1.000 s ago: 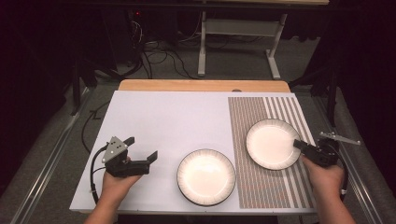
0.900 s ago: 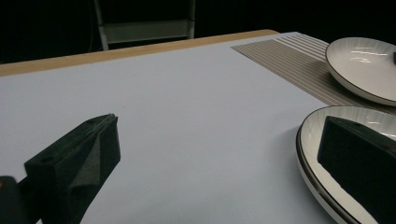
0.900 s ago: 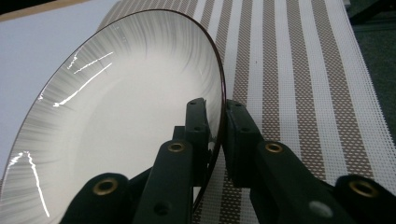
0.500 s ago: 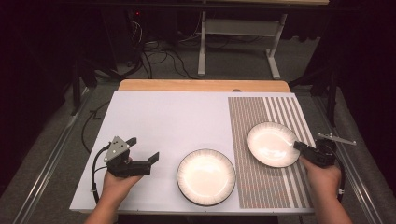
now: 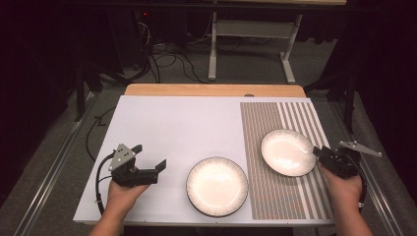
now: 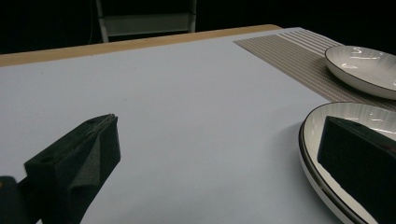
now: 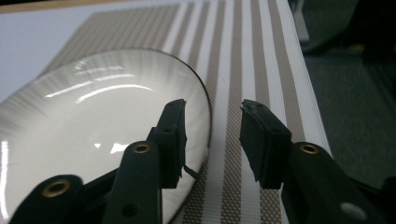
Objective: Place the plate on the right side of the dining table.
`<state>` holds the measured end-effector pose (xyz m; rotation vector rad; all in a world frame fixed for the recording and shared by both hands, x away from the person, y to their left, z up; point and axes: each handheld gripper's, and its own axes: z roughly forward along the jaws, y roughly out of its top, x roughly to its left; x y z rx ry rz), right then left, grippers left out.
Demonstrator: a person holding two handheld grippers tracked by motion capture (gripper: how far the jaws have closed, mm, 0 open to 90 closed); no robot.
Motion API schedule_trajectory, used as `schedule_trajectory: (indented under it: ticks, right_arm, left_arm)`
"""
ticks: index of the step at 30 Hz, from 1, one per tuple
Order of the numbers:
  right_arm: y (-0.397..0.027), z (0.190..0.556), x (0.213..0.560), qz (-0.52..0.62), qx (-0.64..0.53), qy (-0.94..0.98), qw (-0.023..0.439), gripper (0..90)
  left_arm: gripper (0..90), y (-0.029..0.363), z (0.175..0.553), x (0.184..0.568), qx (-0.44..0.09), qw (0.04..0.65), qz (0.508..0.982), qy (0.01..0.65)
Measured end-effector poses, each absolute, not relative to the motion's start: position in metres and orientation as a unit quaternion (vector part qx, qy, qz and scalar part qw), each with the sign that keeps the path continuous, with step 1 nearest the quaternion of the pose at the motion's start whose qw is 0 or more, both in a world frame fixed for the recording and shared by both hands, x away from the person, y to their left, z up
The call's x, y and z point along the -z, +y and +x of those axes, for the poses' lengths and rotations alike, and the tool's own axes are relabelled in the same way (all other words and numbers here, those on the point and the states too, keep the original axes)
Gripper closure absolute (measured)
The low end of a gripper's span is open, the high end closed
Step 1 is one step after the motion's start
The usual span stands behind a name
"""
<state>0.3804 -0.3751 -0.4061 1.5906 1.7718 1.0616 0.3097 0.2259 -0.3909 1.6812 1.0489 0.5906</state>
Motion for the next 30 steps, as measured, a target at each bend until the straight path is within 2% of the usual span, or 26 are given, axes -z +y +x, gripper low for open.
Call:
schedule_trajectory:
  ticks: [6, 21, 24, 28, 30]
  right_arm:
    - [-0.354, 0.362, 0.382, 0.514, -0.44, 0.673, 0.299, 45.0]
    - [-0.265, 0.323, 0.355, 0.369, -0.516, 0.726, 0.265, 19.6]
    - [-0.255, 0.318, 0.356, 0.357, -0.521, 0.731, 0.258, 15.2]
    - [-0.247, 0.314, 0.358, 0.346, -0.526, 0.737, 0.247, 2.3]
    - [-0.246, 0.312, 0.361, 0.344, -0.527, 0.734, 0.255, 0.6]
  left_arm:
    - [0.0, 0.226, 0.308, 0.391, -0.25, 0.513, 0.698, 0.433]
    - [0.0, 0.228, 0.303, 0.385, -0.259, 0.519, 0.694, 0.427]
    - [0.0, 0.227, 0.301, 0.384, -0.261, 0.522, 0.693, 0.424]
    - [0.0, 0.226, 0.299, 0.382, -0.264, 0.524, 0.695, 0.417]
    - [0.0, 0.223, 0.296, 0.381, -0.269, 0.526, 0.696, 0.409]
